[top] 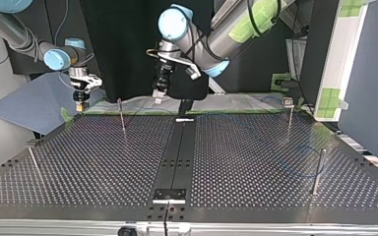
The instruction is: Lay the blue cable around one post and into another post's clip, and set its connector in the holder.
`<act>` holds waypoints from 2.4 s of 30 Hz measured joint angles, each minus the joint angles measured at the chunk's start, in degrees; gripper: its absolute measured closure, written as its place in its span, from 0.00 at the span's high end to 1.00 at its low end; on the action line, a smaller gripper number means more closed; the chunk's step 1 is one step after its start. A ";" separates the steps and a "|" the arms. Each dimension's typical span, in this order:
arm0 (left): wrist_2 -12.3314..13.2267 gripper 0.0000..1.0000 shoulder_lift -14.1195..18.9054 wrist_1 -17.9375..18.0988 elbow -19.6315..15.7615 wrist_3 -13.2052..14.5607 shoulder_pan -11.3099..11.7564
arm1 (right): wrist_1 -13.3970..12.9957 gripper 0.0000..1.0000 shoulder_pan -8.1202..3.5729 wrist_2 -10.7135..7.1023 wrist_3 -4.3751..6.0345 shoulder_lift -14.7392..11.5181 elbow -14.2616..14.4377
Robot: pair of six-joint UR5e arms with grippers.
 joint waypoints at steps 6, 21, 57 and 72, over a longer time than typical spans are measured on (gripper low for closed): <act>-0.31 1.00 3.40 0.13 -3.40 -0.61 0.24 | 0.00 0.25 0.07 -0.45 0.00 0.00 0.02; -6.65 1.00 12.67 3.60 -12.67 -1.68 2.03 | 0.33 0.25 0.29 -0.31 -0.70 -0.02 -0.39; -8.88 1.00 13.93 14.50 -33.06 -2.48 2.50 | 7.13 0.25 4.85 5.13 -2.99 -10.59 1.99; -8.82 1.00 13.92 14.94 -42.00 -2.99 2.59 | 7.33 0.25 4.96 6.47 -0.95 -18.91 3.29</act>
